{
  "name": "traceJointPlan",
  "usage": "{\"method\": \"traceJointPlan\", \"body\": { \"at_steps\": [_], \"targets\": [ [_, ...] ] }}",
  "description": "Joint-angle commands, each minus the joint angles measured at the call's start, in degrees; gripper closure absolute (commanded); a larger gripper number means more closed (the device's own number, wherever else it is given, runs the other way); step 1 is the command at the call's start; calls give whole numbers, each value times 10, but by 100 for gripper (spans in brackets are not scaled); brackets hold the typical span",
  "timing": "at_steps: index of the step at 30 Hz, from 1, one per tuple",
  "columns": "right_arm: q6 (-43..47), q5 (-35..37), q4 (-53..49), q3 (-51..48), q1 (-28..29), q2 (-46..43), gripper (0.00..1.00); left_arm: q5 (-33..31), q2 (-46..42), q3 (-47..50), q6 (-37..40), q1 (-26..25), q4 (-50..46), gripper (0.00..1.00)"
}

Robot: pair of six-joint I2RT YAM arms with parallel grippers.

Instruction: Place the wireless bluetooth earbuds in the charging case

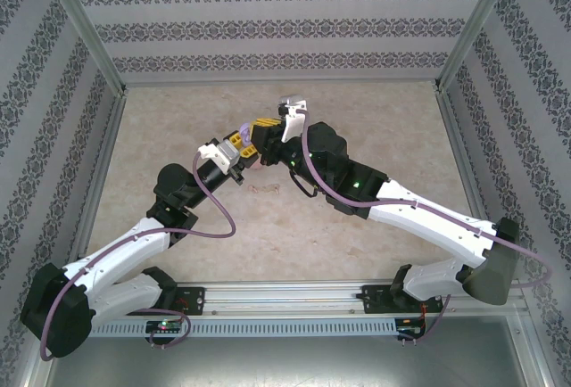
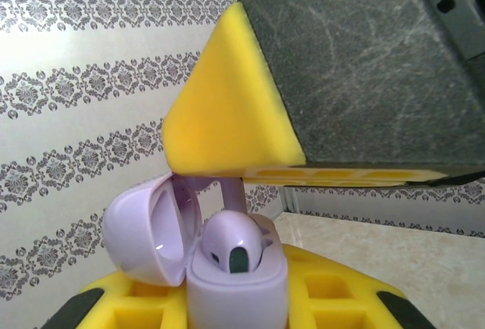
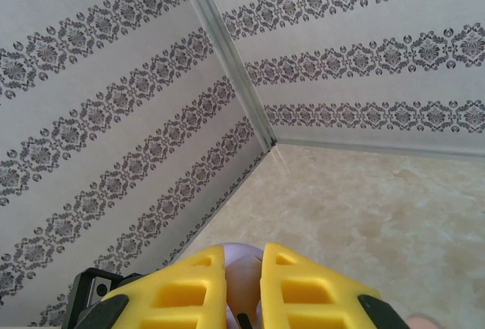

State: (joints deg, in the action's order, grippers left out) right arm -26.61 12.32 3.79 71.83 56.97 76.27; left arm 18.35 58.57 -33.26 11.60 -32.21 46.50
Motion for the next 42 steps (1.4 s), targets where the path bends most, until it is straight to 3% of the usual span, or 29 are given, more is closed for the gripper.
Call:
{"method": "traceJointPlan", "body": {
  "at_steps": [1, 10, 15, 26, 42],
  "targets": [
    [-5, -52, -71, -26, 6, 23, 86, -10, -7, -43, -7, -8, 71, 100],
    [3, -49, -79, -20, 11, 27, 85, -15, -2, -48, -13, -8, 67, 100],
    [-1, -22, -93, 3, 10, 33, 74, -9, 1, -48, -17, -8, 64, 100],
    [-29, 32, -115, 31, 0, 28, 64, -12, 7, -46, -27, -8, 57, 100],
    [-79, 4, -106, 55, -35, 13, 48, -18, 28, -42, -32, -8, 55, 100]
  ]
}}
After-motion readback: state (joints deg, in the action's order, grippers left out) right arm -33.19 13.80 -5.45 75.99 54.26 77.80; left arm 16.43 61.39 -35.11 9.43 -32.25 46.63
